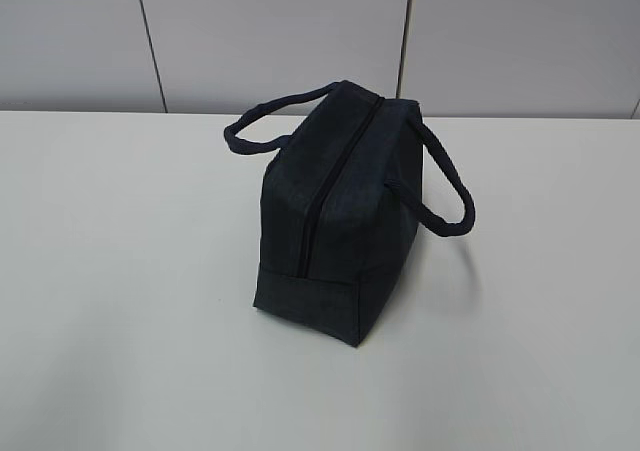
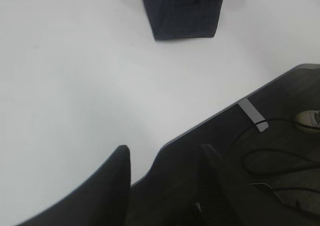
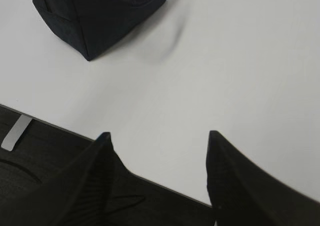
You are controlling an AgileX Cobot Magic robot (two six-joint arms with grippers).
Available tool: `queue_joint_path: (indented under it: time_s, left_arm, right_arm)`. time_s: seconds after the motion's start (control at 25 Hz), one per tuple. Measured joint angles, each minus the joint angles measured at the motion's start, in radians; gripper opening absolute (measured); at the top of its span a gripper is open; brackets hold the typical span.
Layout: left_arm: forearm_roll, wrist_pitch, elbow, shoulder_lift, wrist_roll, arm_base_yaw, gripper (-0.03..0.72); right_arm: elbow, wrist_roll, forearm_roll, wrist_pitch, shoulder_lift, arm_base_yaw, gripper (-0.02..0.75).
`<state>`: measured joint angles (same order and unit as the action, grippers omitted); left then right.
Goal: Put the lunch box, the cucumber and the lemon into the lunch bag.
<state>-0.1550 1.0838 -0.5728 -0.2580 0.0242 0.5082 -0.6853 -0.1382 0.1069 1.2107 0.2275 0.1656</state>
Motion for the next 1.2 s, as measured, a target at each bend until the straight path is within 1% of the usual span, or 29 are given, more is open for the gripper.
queue_joint_path:
  time_s: [0.2,0.4,0.6,1.2]
  left_arm:
    - [0.010,0.002,0.054,0.088,0.001,0.000,0.302]
    - [0.028,0.006,0.065,0.131,0.001,0.000,0.302]
    - [0.062,0.010,0.065,0.158,0.001,0.000,0.302]
    - [0.106,0.013,0.065,0.169,0.001,0.000,0.298]
  right_arm:
    - [0.077,-0.017,-0.004,-0.065,-0.120,0.000,0.443]
    - [0.162,-0.017,-0.032,-0.093,-0.182,0.000,0.443]
    - [0.171,-0.019,-0.036,-0.089,-0.188,0.000,0.443]
    - [0.189,-0.021,-0.038,-0.063,-0.242,0.000,0.442]
